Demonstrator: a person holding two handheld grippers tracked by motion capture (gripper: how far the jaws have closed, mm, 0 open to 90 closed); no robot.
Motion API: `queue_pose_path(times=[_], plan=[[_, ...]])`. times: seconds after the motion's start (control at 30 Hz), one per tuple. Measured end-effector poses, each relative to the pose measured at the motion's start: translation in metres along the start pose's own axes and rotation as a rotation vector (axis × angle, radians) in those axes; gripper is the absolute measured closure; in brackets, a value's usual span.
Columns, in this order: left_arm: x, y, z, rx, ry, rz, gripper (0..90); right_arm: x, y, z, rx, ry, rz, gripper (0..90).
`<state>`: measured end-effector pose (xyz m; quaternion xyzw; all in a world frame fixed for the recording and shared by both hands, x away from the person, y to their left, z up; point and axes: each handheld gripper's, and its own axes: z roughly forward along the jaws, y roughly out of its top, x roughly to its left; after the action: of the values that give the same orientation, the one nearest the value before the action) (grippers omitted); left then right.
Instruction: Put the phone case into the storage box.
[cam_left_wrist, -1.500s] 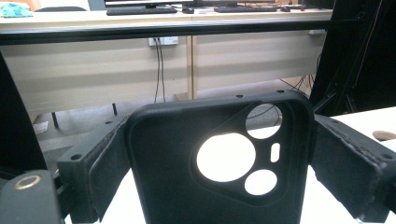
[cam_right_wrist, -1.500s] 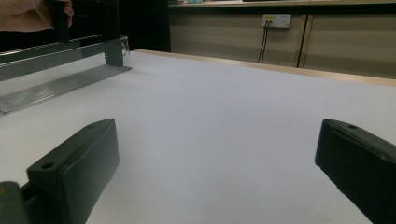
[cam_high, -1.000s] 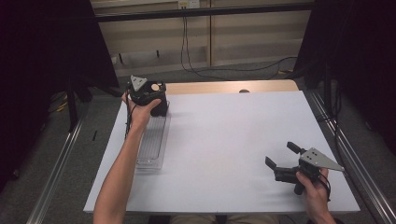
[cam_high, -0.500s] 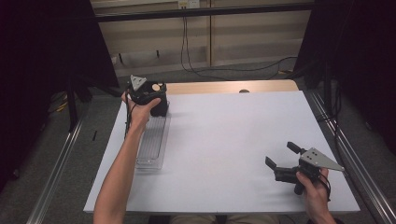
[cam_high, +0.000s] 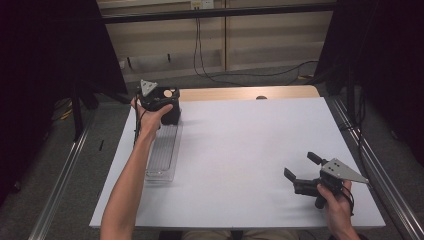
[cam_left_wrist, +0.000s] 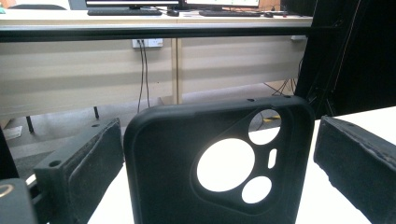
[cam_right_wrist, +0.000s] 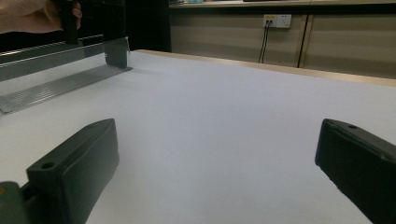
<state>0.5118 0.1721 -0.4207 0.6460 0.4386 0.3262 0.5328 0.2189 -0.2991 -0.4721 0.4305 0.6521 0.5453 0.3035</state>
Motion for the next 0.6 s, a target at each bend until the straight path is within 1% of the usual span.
queue_pose_path(times=[0.03,0.07,0.1,0.13,0.17,0.2,0.33,0.37,0.4,0.5,0.53,0.57,0.6], plan=[[0.0,0.0011,-0.001,0.012,0.008,0.008,2.1,0.0001,0.0,0.0,0.0,0.0,0.0,0.0],[0.0005,0.0014,-0.0008,-0.003,-0.005,0.004,2.1,0.0004,0.0,-0.0001,0.0,0.0,0.002,0.0],[0.0004,0.0023,-0.0011,-0.005,-0.004,0.005,2.0,0.0004,0.0,0.0,0.001,0.001,0.001,0.0],[0.0001,0.0033,-0.0022,0.004,0.0,0.007,2.0,0.0007,-0.0001,0.0003,0.0,-0.002,0.0,0.0],[0.0013,0.004,-0.0023,-0.003,-0.011,0.019,2.0,0.0007,-0.0001,0.0004,-0.001,-0.004,0.001,0.0],[0.0008,0.0046,-0.0024,-0.009,-0.018,0.01,1.9,0.0005,0.0001,0.0001,0.001,0.0,0.002,0.0],[0.0006,0.0058,-0.0037,-0.003,-0.025,0.023,1.8,0.0006,0.0001,-0.0001,0.0,0.0,0.001,0.0],[0.0011,0.0057,-0.0038,-0.007,-0.033,0.026,1.8,0.0008,0.0,0.0002,-0.002,-0.002,0.002,0.0],[0.0007,0.0057,-0.0035,-0.012,-0.038,0.019,1.8,0.0006,0.0001,-0.0002,0.001,0.0,0.001,0.0],[0.0003,0.0069,-0.0044,-0.014,-0.046,0.037,1.8,0.0009,0.0,0.0003,-0.001,-0.003,0.0,0.0],[0.0,0.0071,-0.0042,-0.023,-0.054,0.032,1.8,0.0009,0.0,0.0003,-0.001,-0.003,0.0,0.0],[-0.0001,0.0075,-0.0046,-0.024,-0.055,0.036,1.8,0.0009,0.0,0.0003,-0.001,-0.002,0.0,0.0],[-0.0008,0.0087,-0.0051,-0.026,-0.044,0.03,1.8,0.0009,0.0,0.0002,0.0,-0.004,0.001,0.0]])
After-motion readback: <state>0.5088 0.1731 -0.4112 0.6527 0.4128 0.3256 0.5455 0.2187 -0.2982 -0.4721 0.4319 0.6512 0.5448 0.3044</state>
